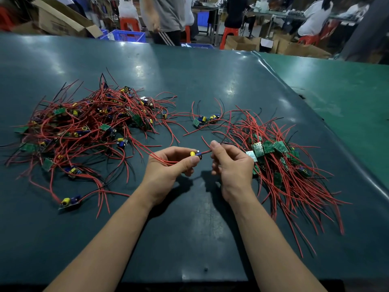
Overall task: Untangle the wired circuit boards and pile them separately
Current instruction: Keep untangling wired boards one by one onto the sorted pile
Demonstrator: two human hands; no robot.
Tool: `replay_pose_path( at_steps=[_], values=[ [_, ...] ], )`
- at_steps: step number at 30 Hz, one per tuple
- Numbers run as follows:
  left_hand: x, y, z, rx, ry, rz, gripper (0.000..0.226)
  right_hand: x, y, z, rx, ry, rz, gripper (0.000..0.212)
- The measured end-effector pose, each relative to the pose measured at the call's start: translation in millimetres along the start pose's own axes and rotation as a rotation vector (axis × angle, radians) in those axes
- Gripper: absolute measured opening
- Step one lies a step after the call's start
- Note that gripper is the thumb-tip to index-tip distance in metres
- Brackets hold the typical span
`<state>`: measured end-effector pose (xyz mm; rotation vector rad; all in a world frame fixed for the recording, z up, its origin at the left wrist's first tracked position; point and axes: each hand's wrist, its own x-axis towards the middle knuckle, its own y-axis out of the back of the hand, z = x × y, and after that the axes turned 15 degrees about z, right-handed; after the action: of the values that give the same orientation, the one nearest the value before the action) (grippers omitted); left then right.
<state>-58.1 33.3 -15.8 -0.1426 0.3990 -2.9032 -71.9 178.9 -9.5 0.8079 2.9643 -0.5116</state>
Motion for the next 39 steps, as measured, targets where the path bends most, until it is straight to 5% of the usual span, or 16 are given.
replay_pose_path(
  at_steps=[4,16,27,39],
  values=[
    [-1,-1,2,0.025,-0.012,-0.024,0.023,5,4,-1,-0.016,0.142,0.145,0.014],
    [-3,0,3,0.074,0.017,-0.004,0.02,5,7,-5,0.018,0.146,0.106,0.011],
    [-3,-2,5,0.115,0.01,0.014,0.014,13,15,-20,0.44,-0.383,-0.037,0.015],
    [-3,-2,5,0.121,0.012,0.012,0.014,14,14,-13,0.137,0.078,0.215,0.019]
  ],
)
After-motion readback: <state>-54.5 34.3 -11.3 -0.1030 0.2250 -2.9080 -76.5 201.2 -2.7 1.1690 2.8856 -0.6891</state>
